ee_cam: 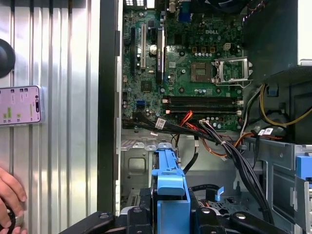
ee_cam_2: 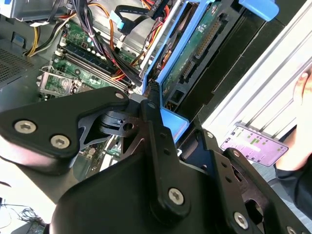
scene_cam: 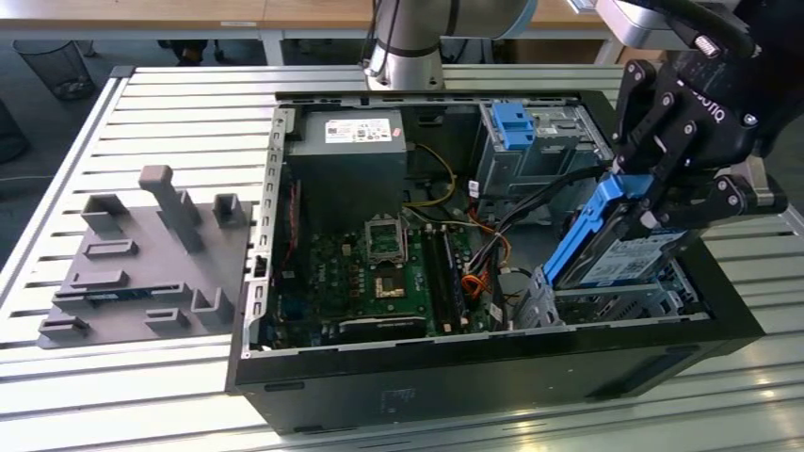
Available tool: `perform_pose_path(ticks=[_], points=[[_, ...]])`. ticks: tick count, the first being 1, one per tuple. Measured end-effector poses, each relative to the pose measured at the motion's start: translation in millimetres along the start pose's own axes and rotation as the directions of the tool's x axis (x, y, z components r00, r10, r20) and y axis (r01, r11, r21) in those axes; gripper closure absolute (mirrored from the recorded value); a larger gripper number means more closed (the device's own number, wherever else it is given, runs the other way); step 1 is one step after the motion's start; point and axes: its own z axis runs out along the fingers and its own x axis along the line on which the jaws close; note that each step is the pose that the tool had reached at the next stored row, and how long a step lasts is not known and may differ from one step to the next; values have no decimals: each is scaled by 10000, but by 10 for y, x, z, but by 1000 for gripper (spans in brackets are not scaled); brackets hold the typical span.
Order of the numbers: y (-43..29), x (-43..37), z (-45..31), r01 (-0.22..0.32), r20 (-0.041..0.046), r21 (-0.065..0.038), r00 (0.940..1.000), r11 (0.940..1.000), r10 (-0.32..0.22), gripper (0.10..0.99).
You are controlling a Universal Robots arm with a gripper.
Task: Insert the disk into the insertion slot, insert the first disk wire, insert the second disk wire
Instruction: 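Insert the disk into the insertion slot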
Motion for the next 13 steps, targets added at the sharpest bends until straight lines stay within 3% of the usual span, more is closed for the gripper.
perform_pose_path(ticks=[13], points=[[2,1,45,-1,0,-1,10000,10000,1,722]])
